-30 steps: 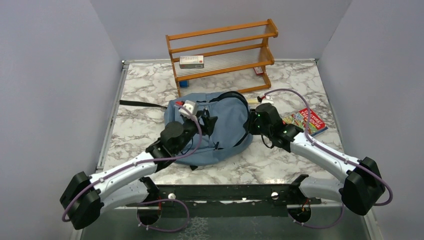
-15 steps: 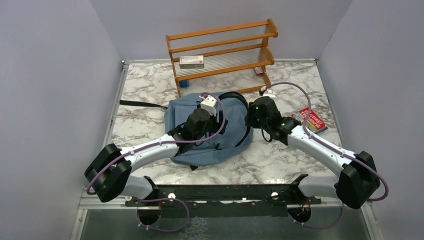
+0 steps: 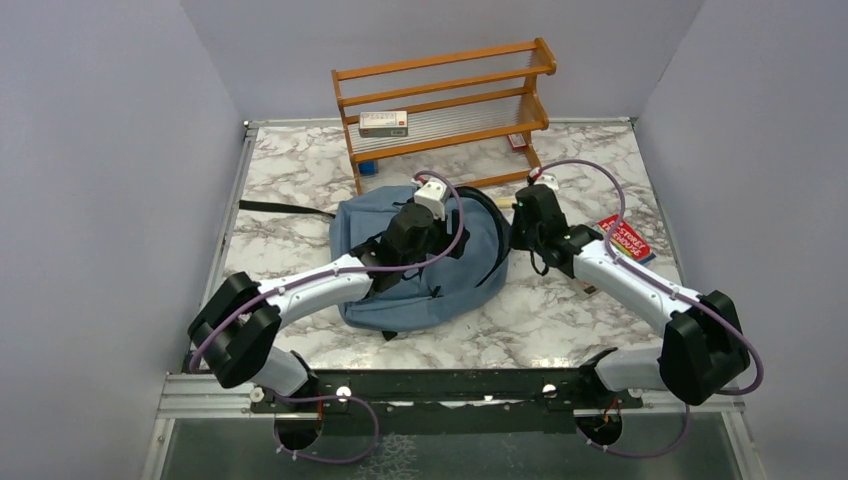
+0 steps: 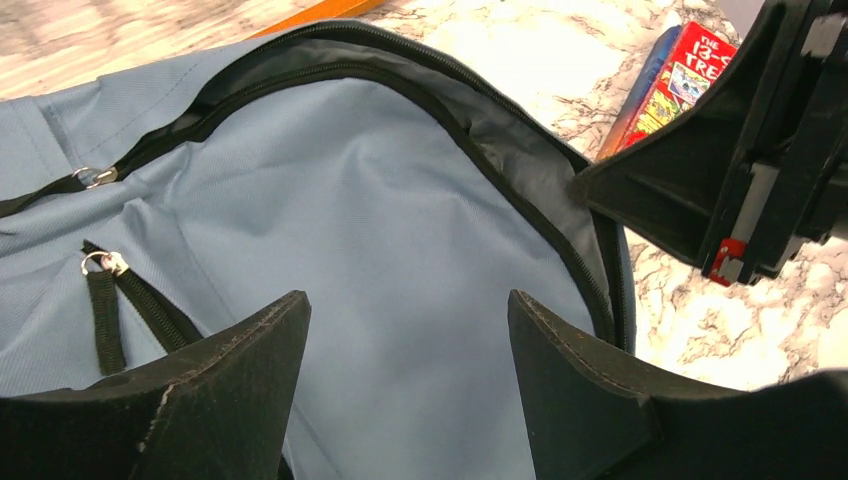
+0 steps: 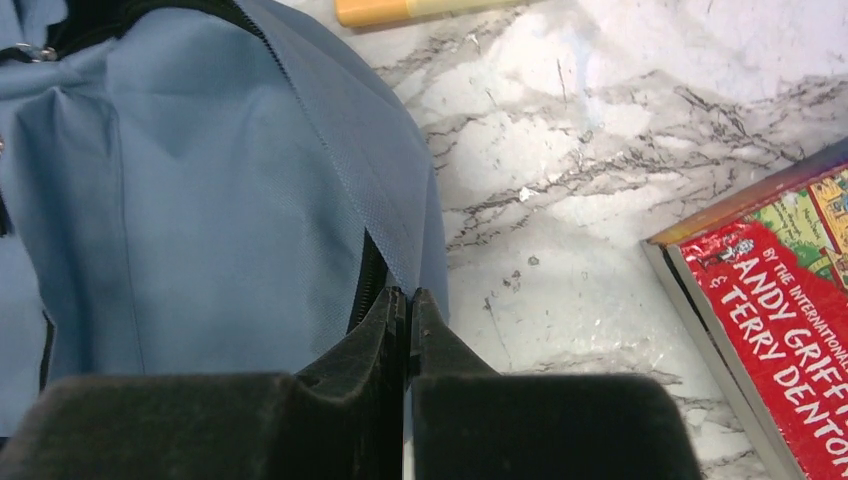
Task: Pack the student bag
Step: Unzip the student bag at the center of the board.
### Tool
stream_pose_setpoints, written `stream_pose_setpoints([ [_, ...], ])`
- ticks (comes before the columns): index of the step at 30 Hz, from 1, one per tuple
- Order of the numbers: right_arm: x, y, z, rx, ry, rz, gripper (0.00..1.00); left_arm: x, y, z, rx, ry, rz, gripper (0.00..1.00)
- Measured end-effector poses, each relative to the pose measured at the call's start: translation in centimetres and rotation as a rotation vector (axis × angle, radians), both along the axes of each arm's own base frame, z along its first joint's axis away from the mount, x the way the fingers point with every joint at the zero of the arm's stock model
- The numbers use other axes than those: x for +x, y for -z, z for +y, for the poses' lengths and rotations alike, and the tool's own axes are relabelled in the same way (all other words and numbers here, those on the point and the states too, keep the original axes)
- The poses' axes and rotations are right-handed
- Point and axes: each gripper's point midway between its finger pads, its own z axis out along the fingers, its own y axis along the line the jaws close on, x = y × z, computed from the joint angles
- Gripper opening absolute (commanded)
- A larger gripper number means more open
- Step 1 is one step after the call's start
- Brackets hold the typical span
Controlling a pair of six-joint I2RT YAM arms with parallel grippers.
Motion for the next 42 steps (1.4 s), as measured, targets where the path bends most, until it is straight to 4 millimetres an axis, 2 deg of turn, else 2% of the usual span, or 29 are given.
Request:
stream_pose_setpoints([
  [5,-0.6,1.8,-0.8,0.020,0.009,0.039,0.01,0.8,0.2,-1.5,-0.004,0.010,0.028,0.75],
  [11,-1.7,4.1,-0.6,0.080,-0.014,0.093,0.01,1.1,2.2,-3.6,0.017,0.030,0.087,0.79],
  [21,-2.8,6.2,0.2,0.213,-0.045,0.142,0.01,-0.9,6.1,-7.1,0.065,0.090,0.174,0.85],
  [31,-3.4,6.5,1.6,0.352,-0.101,0.154,0.01,-2.4,7.6,-8.5,0.100,0.129,0.202,0.86],
  [35,-3.4,6.3,1.8,0.389,-0.111,0.153,0.01,-2.7,8.0,-8.5,0.113,0.133,0.210,0.82],
  [42,-3.4,5.8,2.2,0.417,-0.126,0.146,0.01,-3.1,8.1,-8.8,0.118,0.145,0.209,0.58],
])
